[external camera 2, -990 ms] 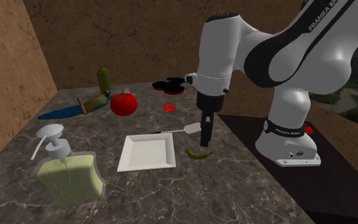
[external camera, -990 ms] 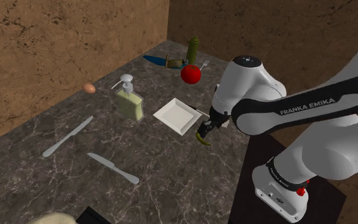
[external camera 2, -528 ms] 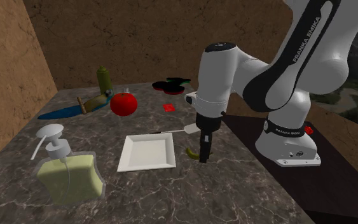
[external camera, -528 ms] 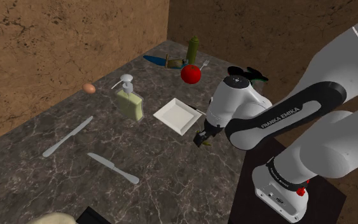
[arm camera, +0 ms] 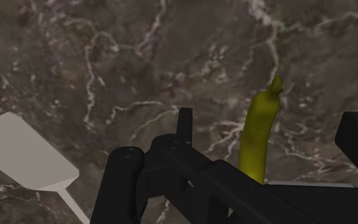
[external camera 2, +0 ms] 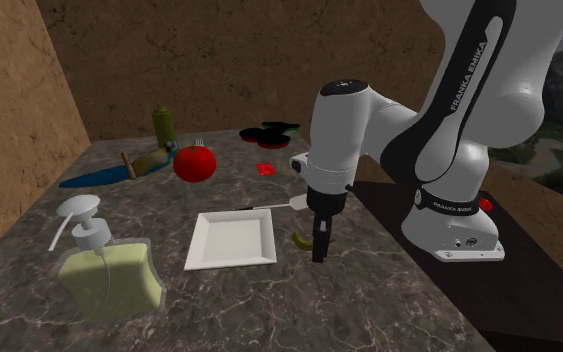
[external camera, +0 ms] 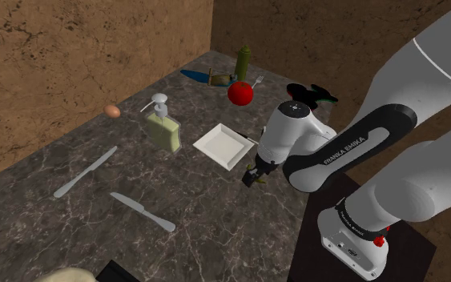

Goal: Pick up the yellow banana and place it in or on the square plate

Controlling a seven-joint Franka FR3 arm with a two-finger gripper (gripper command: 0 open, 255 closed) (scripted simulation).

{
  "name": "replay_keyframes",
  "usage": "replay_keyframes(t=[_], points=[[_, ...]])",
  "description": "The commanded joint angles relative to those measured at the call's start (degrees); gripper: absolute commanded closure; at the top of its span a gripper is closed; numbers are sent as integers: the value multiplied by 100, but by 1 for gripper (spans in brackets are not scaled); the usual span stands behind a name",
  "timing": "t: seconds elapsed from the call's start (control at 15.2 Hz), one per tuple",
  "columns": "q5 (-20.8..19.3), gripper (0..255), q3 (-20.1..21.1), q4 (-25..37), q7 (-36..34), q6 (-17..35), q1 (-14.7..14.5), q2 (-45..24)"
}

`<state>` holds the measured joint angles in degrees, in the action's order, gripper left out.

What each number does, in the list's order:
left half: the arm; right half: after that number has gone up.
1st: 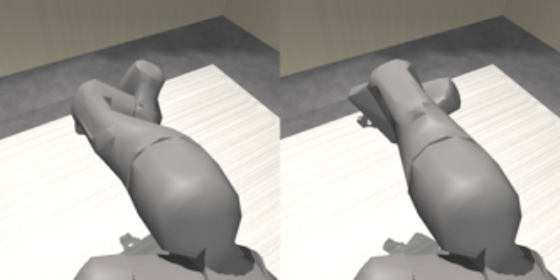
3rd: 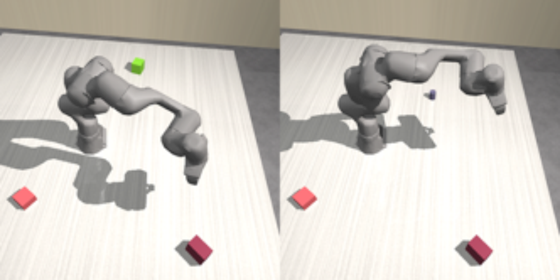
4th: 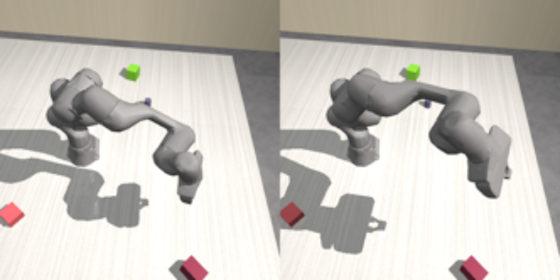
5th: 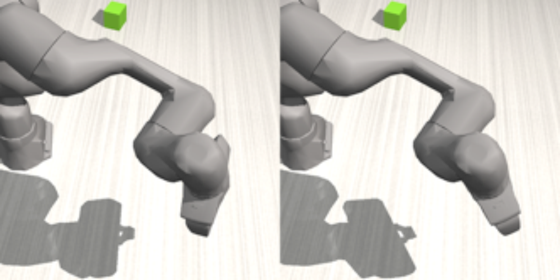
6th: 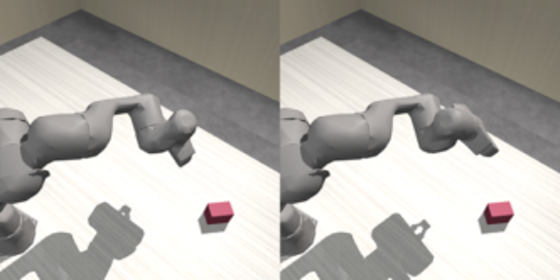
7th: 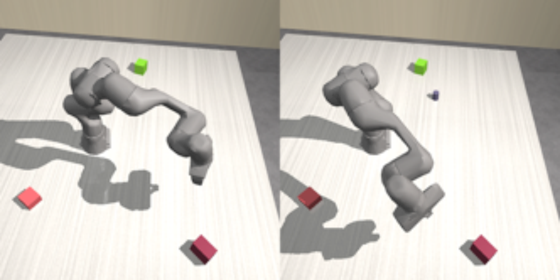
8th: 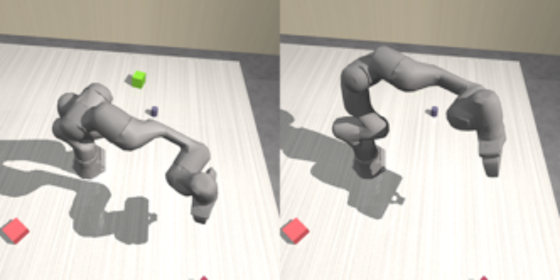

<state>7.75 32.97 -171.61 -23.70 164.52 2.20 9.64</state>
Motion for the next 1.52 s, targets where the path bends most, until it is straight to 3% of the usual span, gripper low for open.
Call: replay_keyframes(t=[0.0,0.07,0.13,0.73,0.99,1.45], points=[[-1,0,1,-1,-1,3,1,-2],[-1,0,0,0,-1,1,1,-1],[-1,255,0,0,-1,1,1,-1],[-1,255,0,0,-1,1,0,-1],[491,255,-268,-1,347,-566,-407,580],[769,255,-562,67,582,-1546,-733,1497]])
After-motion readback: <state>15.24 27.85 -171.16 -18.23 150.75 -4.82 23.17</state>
